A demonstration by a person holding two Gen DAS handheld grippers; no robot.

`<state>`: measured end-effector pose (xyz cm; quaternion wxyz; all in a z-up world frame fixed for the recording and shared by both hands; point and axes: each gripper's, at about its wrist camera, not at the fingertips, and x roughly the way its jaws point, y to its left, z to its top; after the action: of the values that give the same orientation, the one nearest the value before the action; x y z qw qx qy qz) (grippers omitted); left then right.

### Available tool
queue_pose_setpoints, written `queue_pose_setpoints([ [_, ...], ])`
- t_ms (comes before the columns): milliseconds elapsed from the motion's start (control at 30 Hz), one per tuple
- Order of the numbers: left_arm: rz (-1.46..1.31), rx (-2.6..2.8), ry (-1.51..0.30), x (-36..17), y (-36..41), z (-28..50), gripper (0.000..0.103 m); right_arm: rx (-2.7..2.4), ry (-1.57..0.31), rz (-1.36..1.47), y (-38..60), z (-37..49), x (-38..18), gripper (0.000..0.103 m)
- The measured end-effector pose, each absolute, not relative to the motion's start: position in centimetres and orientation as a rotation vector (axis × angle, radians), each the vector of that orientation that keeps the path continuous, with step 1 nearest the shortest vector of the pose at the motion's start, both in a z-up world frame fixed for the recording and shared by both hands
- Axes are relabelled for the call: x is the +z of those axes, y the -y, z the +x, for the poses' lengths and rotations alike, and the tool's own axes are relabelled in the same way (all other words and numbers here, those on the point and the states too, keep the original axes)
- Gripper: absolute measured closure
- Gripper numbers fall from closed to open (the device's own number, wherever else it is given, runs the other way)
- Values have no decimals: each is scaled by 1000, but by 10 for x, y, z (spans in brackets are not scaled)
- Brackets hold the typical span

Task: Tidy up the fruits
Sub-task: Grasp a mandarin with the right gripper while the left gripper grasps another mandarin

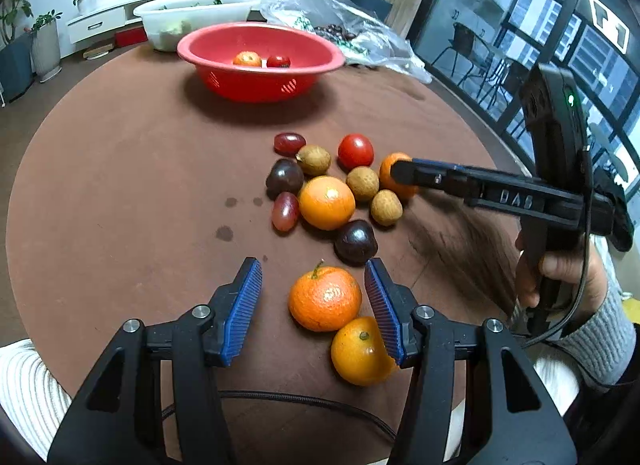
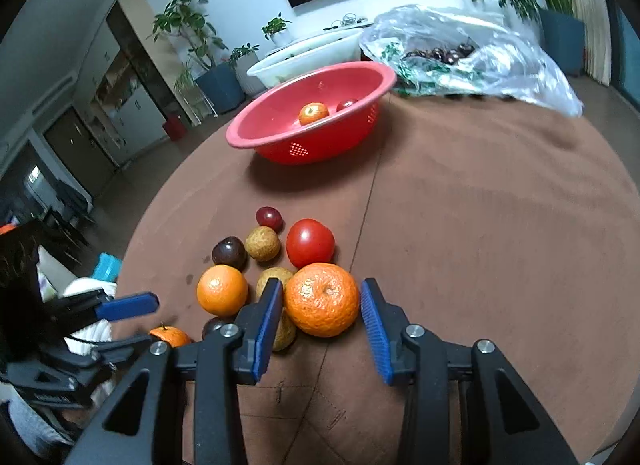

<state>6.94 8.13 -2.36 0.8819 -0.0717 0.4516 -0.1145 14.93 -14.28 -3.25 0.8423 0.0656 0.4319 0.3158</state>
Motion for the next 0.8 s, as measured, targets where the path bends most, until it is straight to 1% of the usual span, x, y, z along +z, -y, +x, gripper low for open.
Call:
queue_pose_setpoints([
  [167, -138, -237, -972, -32, -76, 71, 51, 664, -916, 179, 148, 151, -32, 60],
  [300, -192, -252, -979, -37, -79, 75, 52, 657, -914, 193, 152, 151, -32, 60],
  [400, -221, -272, -984, -37, -81, 77, 65, 657, -913, 197, 151, 151, -31, 60],
  [433, -221, -270, -987, -38, -82, 77, 66, 654, -912, 195, 151, 151, -31, 60],
  [600, -278, -273, -988, -38, -90, 77, 67, 653, -912, 202, 153, 151, -29, 60],
  [800, -311, -261, -949, -28, -102, 76, 67, 652, -907, 207, 154, 151, -29, 60],
])
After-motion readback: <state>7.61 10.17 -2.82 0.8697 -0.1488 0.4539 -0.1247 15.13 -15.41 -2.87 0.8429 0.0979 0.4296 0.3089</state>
